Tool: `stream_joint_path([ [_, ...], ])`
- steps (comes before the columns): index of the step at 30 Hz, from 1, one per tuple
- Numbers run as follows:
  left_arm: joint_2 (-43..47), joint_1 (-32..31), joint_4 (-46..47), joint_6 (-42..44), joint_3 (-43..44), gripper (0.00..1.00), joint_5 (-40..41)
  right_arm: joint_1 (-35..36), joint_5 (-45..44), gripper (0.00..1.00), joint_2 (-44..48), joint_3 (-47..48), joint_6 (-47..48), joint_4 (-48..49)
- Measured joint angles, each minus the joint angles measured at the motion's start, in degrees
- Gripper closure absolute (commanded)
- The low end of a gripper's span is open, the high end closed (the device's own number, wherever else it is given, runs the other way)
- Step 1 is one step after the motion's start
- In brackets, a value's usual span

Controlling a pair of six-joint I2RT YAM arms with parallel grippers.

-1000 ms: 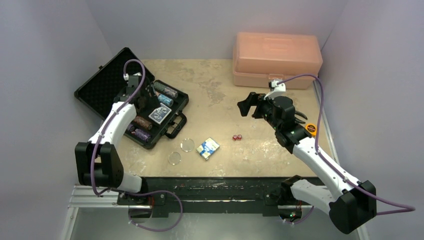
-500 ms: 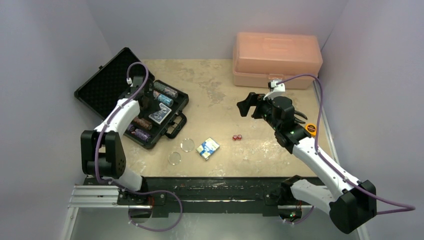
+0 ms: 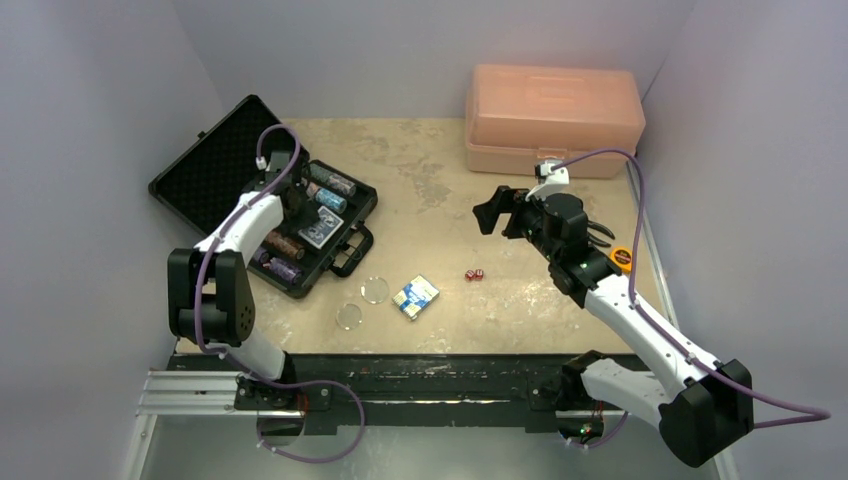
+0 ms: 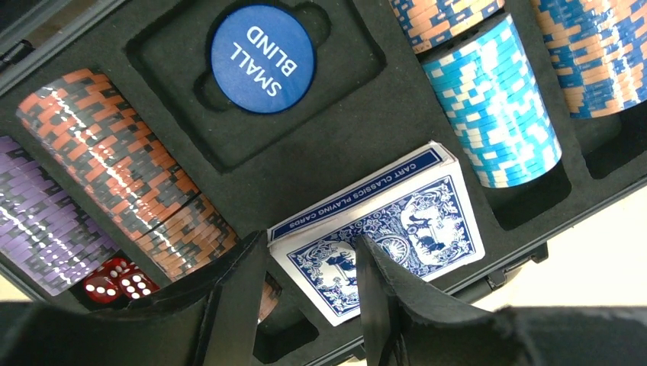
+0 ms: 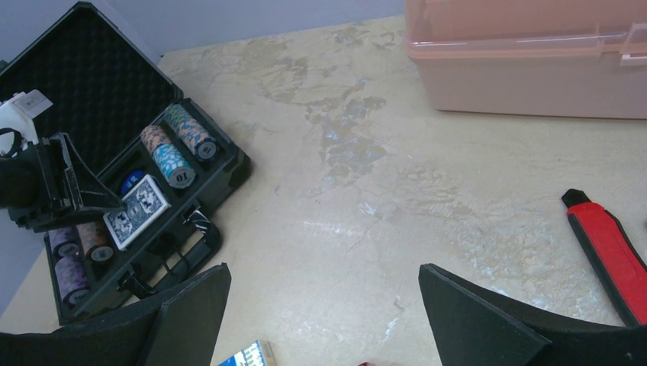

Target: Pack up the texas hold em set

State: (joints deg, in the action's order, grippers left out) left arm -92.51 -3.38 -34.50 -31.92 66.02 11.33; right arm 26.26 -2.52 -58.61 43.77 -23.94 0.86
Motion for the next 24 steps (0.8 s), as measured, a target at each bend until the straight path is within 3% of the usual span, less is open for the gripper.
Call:
stream_joint_path([
  [9, 0.1, 0.0, -0.7, 1.0, 2.2, 0.55, 3.0, 0.4, 0.0, 0.01, 0.0, -0.1, 0.0, 0.0],
  [20, -2.3, 0.0, 0.0, 2.2, 7.4, 0.64, 5.1, 0.7, 0.0, 0.01, 0.0, -0.1, 0.0, 0.0],
  [24, -5.4, 0.0, 0.4, 2.5, 7.6, 0.74, 5.6, 0.8, 0.0, 0.01, 0.0, -0.1, 0.0, 0.0],
])
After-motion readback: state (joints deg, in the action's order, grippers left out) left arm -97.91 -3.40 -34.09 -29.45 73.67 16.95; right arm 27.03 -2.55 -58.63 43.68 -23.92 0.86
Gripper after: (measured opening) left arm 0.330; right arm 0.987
